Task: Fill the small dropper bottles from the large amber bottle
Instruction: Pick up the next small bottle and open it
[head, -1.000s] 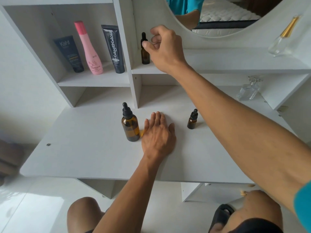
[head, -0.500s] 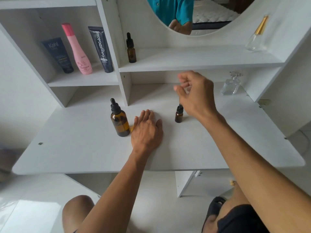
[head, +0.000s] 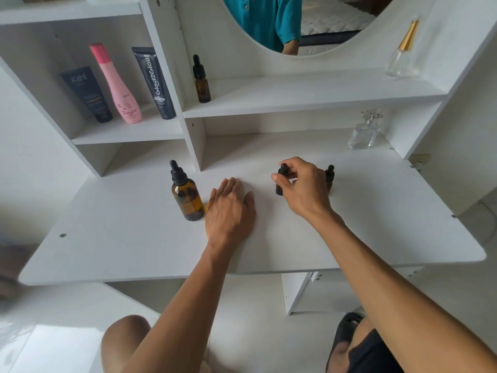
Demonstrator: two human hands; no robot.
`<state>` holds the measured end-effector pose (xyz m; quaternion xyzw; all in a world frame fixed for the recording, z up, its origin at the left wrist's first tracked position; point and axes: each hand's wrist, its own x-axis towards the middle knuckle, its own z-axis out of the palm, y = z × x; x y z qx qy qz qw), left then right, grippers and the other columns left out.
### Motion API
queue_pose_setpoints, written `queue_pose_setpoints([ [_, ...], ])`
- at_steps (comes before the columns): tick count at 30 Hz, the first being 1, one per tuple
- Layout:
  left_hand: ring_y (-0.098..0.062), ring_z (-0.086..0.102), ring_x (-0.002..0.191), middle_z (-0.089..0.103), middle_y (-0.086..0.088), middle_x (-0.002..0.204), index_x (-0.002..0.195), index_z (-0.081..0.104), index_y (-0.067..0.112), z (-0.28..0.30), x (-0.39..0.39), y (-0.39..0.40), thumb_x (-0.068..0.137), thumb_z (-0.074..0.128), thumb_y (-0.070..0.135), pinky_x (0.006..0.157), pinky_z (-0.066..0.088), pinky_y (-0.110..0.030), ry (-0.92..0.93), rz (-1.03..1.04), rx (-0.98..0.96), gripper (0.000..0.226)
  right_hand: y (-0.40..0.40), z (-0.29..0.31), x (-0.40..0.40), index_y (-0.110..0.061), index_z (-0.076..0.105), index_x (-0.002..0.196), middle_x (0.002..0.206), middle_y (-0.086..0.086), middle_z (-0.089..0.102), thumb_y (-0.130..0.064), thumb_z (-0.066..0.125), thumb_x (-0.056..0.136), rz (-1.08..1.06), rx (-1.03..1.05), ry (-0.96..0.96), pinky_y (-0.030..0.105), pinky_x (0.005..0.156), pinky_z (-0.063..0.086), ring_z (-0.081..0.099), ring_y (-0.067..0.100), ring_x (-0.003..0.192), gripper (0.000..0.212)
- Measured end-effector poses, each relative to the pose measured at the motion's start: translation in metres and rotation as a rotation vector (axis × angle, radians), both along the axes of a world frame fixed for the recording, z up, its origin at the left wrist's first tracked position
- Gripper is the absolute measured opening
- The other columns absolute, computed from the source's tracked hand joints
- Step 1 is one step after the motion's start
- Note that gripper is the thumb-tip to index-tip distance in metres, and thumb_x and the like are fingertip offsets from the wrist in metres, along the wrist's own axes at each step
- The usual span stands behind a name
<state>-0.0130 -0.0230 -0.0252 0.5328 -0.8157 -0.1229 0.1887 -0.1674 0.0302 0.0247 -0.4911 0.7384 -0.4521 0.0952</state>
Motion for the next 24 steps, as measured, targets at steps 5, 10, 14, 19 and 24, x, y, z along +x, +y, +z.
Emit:
queue_pose_setpoints([
  [5,-0.029,0.048,0.132,0.059,-0.009,0.136,0.124,0.059,0.008,0.008,0.001,0.004,0.097,0.045,0.034,0.112,0.036,-0.043,0.080,-0.009,0.034,0.039,0.005,0.004,0.005,-0.008,0.070,0.098,0.084,-0.005,0.068,-0.017,0.075,0.087,0.036,-0.032,-0.029,0.024,0.080,0.051,0.064,0.010,0.079,0.015],
  [10,-0.025,0.051,0.130,0.058,-0.006,0.142,0.142,0.051,0.013,0.024,0.009,0.018,0.088,0.064,0.025,0.106,0.041,-0.034,0.284,-0.057,0.153,0.057,0.011,0.015,0.015,-0.010,0.072,0.099,0.086,-0.007,0.070,-0.017,0.077,0.085,0.103,-0.072,-0.017,0.011,0.073,0.048,0.061,-0.001,0.072,0.016],
  [14,-0.021,0.056,0.124,0.062,-0.002,0.136,0.139,0.055,0.015,0.023,0.015,0.029,0.084,0.074,0.033,0.101,0.046,-0.033,0.346,-0.064,0.185,0.061,0.014,0.017,0.026,-0.010,0.073,0.099,0.085,-0.007,0.070,-0.016,0.079,0.084,0.181,-0.048,-0.016,0.008,0.073,0.048,0.061,-0.006,0.073,0.017],
  [19,-0.016,0.064,0.100,0.073,0.005,0.106,0.109,0.069,0.018,0.023,0.016,0.038,0.082,0.077,0.036,0.085,0.053,-0.035,0.461,-0.065,0.138,0.033,0.019,0.013,0.039,-0.013,0.074,0.103,0.090,-0.004,0.073,-0.017,0.081,0.082,0.242,-0.003,0.017,0.001,0.071,0.043,0.063,0.004,0.076,0.023],
  [24,-0.017,0.061,0.083,0.072,0.002,0.090,0.094,0.069,0.021,0.017,0.019,0.039,0.084,0.069,0.036,0.068,0.049,-0.032,0.454,-0.060,0.114,0.019,0.021,0.011,0.046,-0.013,0.074,0.104,0.092,-0.002,0.074,-0.018,0.081,0.081,0.253,0.032,0.026,0.001,0.071,0.041,0.064,0.008,0.081,0.024],
])
